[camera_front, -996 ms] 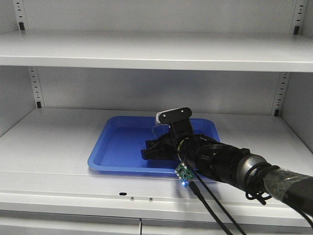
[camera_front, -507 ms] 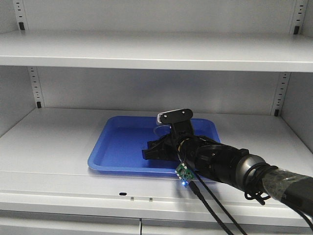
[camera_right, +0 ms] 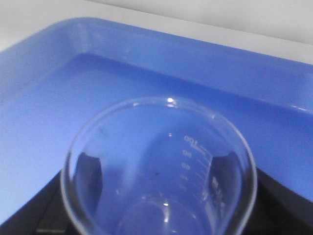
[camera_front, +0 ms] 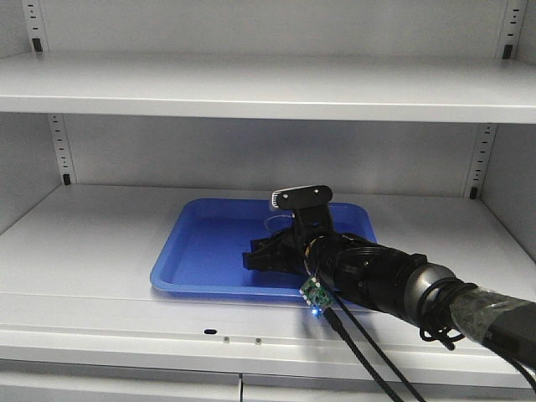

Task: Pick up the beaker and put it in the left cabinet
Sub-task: 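Lower the held beaker onto the blue tray in the cabinet, then open the right gripper to release the beaker on the tray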

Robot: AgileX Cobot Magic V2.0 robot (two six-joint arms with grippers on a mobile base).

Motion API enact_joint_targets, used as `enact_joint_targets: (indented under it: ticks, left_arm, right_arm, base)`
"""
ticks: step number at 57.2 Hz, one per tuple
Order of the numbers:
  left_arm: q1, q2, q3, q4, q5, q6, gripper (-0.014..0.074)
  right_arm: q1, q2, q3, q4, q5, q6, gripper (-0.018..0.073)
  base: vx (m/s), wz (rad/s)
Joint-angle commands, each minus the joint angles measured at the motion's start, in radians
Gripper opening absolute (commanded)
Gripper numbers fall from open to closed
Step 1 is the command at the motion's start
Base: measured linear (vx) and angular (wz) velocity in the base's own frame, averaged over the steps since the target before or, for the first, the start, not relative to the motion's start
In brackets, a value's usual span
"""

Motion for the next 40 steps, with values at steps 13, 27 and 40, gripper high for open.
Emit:
enact_joint_targets:
  ticks: [13, 27, 40]
  left_arm:
    - [-0.002, -0.018, 0.016, -0.007, -0.084, -0.003, 0.0001]
    - [-0.002, -0.018, 0.016, -0.007, -0.084, -0.003, 0.0001]
    - [-0.002, -0.018, 0.016, -0.007, -0.084, -0.003, 0.0001]
  right_arm:
    - [-0.003, -0.090, -0.035, -0.005, -0.148, 0.103, 0.0552]
    - [-0.003, -0.094, -0.035, -0.009, -0.090, 0.105, 0.0552]
    - [-0.003, -0.126, -0.035, -0.009, -0.107, 0.105, 0.0552]
  base:
    - [0.00, 0.00]
    - [0.00, 0.00]
    - [0.00, 0.00]
